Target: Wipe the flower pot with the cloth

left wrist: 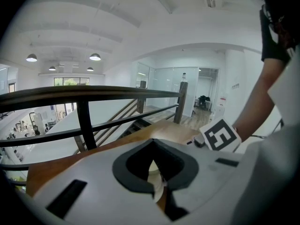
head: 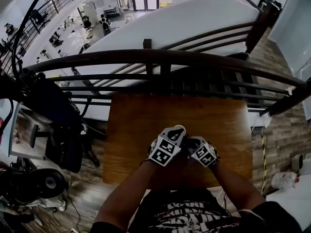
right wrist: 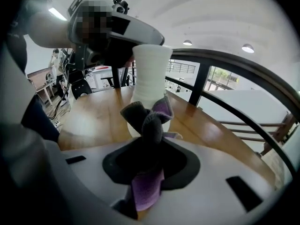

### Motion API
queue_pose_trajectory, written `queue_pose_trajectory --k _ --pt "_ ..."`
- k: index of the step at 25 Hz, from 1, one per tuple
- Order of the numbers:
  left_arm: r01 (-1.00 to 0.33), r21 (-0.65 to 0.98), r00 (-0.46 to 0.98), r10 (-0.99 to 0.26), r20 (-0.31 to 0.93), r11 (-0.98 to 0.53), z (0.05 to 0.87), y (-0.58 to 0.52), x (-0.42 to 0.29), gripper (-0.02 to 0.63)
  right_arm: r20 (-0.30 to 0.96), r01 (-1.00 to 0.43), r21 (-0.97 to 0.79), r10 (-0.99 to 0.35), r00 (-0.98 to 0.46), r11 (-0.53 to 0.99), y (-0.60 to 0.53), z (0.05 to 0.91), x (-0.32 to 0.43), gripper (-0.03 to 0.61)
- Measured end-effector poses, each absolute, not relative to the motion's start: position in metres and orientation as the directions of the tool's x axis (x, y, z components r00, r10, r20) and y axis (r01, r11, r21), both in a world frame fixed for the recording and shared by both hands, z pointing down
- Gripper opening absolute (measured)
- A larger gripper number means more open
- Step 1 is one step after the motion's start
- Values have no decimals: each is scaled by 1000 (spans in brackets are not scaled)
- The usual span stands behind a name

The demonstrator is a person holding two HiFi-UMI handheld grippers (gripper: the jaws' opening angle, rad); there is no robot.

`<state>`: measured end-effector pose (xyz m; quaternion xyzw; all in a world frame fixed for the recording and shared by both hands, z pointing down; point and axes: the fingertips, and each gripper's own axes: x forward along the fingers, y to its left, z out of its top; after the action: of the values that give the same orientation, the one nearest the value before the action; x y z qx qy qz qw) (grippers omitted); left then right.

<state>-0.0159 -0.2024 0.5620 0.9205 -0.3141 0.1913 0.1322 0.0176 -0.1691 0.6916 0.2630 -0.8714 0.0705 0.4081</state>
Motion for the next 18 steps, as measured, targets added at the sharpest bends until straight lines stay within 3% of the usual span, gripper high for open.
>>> queue_pose_trajectory --k 18 --pt "-658 116 704 -553 445 -744 558 -206 -20 -2 746 -483 165 -429 -509 860 -236 682 5 75"
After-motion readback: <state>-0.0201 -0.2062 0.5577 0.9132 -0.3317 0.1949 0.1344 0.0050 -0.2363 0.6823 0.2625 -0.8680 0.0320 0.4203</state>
